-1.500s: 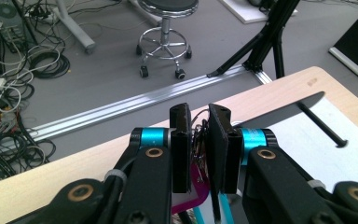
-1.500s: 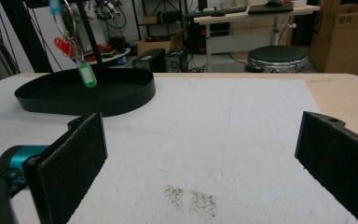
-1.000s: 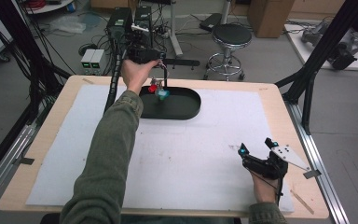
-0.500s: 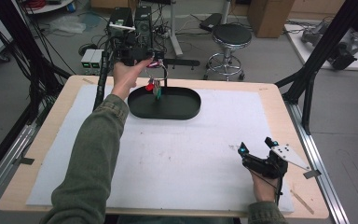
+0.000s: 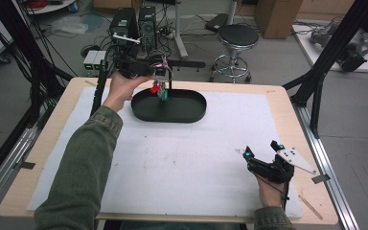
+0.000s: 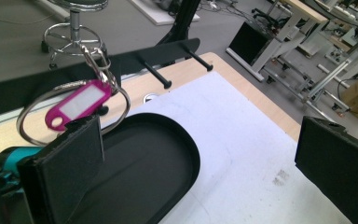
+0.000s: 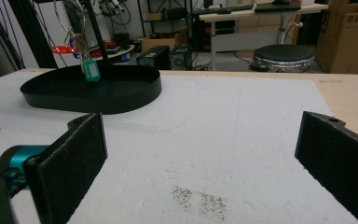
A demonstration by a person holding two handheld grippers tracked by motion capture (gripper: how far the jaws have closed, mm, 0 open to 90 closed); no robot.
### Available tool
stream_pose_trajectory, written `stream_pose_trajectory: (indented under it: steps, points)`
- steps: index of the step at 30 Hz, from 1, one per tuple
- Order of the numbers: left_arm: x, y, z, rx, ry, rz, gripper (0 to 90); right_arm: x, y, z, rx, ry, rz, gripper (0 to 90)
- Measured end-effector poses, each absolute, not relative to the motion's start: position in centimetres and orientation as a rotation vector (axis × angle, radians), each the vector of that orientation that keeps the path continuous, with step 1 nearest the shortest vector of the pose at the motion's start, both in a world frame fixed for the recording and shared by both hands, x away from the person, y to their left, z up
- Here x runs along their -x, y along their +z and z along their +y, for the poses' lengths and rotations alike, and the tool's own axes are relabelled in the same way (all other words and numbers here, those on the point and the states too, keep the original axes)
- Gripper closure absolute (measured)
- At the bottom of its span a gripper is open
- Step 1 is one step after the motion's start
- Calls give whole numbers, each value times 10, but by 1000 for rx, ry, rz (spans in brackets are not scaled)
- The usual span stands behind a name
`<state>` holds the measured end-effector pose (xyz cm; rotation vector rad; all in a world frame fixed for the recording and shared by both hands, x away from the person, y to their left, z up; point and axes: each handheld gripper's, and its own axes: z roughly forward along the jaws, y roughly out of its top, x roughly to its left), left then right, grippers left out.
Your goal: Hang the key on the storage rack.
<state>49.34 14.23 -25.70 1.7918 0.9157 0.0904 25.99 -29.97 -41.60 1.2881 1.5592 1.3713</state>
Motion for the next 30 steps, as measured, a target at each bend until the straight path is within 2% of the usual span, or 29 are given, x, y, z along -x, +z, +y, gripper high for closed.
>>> stream_pose_trajectory:
  steps: [11,30]
  points:
    - [-470,-265,143,-1809,100,870,16,-261,-416,-299,-1294,1374,1562,11]
    - [-454,-306,165,-1820,71,936,17,-261,-416,-300,-1297,1373,1562,10]
